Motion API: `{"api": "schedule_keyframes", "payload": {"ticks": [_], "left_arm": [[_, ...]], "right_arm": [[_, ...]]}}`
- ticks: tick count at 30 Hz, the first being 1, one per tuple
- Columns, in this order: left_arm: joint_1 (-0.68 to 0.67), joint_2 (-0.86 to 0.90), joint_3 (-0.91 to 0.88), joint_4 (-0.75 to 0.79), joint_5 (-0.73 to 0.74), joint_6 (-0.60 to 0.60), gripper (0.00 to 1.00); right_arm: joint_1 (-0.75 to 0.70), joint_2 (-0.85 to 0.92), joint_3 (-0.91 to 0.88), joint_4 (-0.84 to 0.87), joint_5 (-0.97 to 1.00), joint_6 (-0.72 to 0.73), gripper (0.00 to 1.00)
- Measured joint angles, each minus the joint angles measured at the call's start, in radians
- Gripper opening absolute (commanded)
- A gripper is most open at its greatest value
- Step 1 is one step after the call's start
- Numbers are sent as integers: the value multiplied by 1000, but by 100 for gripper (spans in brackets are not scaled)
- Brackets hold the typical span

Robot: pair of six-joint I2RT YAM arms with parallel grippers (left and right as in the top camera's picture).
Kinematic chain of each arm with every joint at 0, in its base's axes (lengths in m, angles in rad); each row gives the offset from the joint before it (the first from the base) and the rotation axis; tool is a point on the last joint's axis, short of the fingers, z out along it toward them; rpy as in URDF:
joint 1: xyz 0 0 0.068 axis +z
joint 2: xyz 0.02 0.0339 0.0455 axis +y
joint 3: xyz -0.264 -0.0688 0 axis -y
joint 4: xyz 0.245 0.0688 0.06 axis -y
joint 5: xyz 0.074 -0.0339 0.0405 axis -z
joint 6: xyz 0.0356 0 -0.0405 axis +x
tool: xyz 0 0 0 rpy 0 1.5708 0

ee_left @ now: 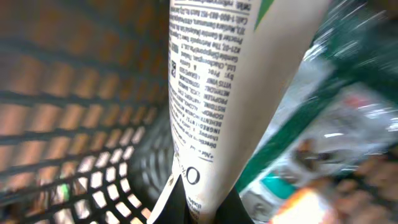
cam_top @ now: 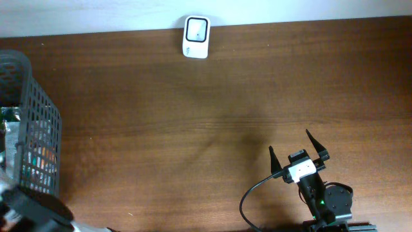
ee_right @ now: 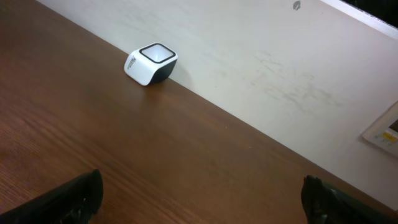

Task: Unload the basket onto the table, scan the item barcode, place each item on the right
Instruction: 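Reach left gripper into grey basket and grasp the white tube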

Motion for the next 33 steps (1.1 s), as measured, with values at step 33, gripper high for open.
{"api": "schedule_keyframes", "payload": {"ticks": [33], "left_arm": [[-664,-261,18,-211,-83,-528,0]], "right_arm": [[0,0,0,0,0,0,98]]}}
